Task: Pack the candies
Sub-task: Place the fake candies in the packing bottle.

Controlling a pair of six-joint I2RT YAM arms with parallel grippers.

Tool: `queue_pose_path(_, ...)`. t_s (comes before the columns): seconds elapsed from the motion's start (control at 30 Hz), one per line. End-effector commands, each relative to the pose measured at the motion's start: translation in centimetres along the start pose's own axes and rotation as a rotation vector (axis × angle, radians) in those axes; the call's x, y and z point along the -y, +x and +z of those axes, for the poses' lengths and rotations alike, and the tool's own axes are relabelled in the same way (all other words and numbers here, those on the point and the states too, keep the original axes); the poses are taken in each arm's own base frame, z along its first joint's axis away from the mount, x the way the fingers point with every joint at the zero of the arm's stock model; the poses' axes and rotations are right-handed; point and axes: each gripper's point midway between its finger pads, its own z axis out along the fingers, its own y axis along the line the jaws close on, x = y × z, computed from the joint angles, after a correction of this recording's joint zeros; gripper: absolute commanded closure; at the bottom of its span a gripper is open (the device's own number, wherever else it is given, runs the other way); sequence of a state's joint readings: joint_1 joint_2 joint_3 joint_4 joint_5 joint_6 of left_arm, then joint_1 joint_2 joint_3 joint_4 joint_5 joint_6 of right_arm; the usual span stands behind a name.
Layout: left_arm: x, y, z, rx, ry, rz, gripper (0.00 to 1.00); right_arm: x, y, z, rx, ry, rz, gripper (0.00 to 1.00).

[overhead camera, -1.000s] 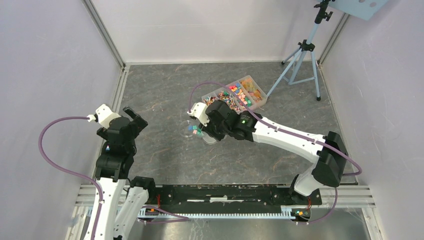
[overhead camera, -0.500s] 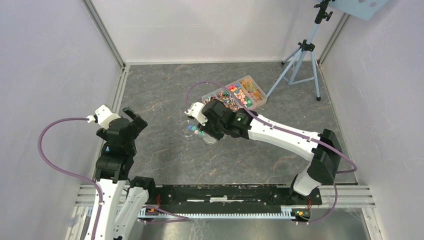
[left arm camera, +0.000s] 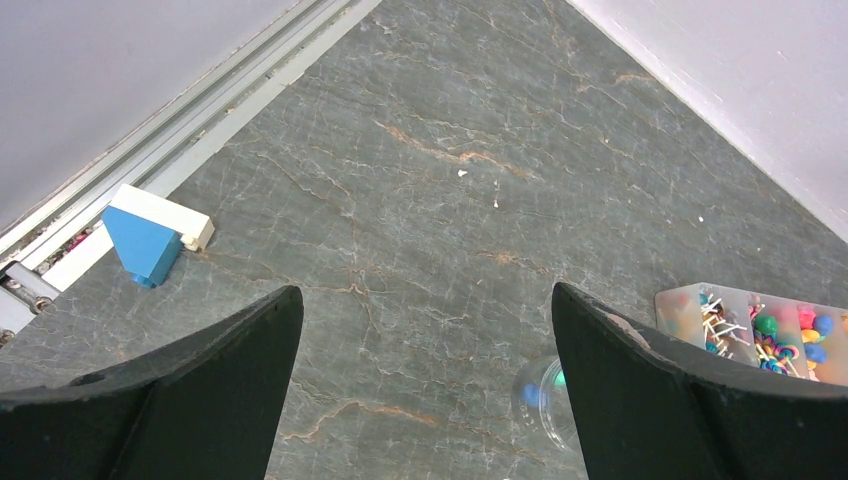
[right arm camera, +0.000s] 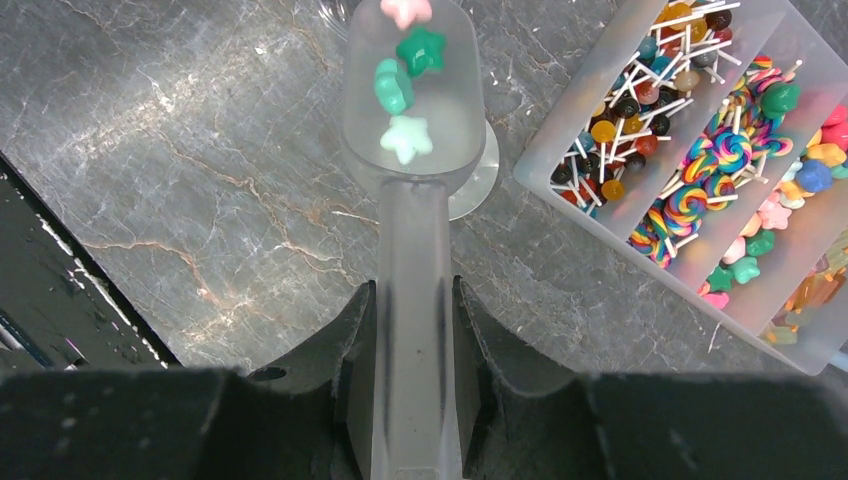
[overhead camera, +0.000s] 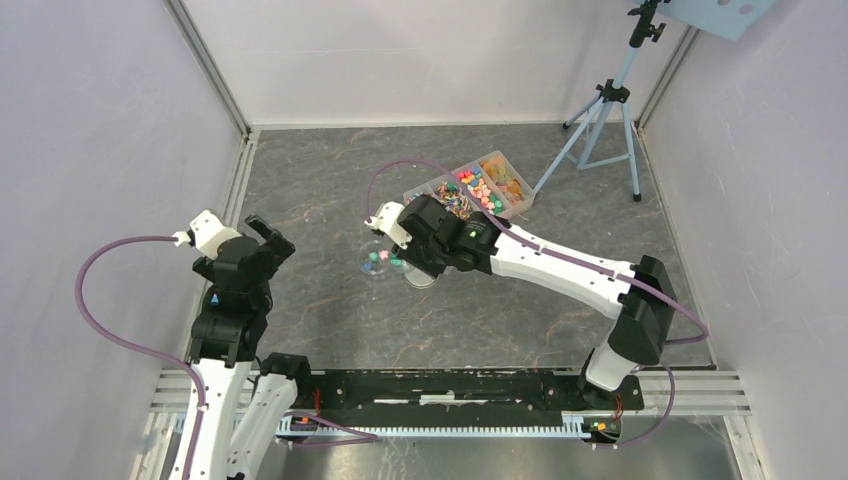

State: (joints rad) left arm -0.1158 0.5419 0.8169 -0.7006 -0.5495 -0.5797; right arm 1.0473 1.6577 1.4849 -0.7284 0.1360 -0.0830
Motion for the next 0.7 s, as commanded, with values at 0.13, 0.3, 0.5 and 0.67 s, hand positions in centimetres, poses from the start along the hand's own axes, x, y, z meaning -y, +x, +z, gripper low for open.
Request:
queue_pose_path(0.13,0.09,-1.13,-0.03,0.05,0.0,-0.012,0.0,0.38,-2.26,-0.95,0.04,0.025,-0.003,1.0)
queue_pose_path(0.3,0.06,-1.16,-0.03,0.051,-0.002,-0.011,0.0,0.4,-2.49,-1.07,0.038,0.027,-0.007,1.0)
queue_pose_path(0.5,0.08,-1.06,-0.01,0.048,-0.002,-0.009,0.0,0.47,-2.67,-1.22,0.033,0.029,-0.009,1.0)
queue_pose_path(0.67,0.19,-1.07,-0.02,0.047,0.001,-0.009,0.0,0.67,-3.02,-1.78,0.046,0.031,-0.022,1.0)
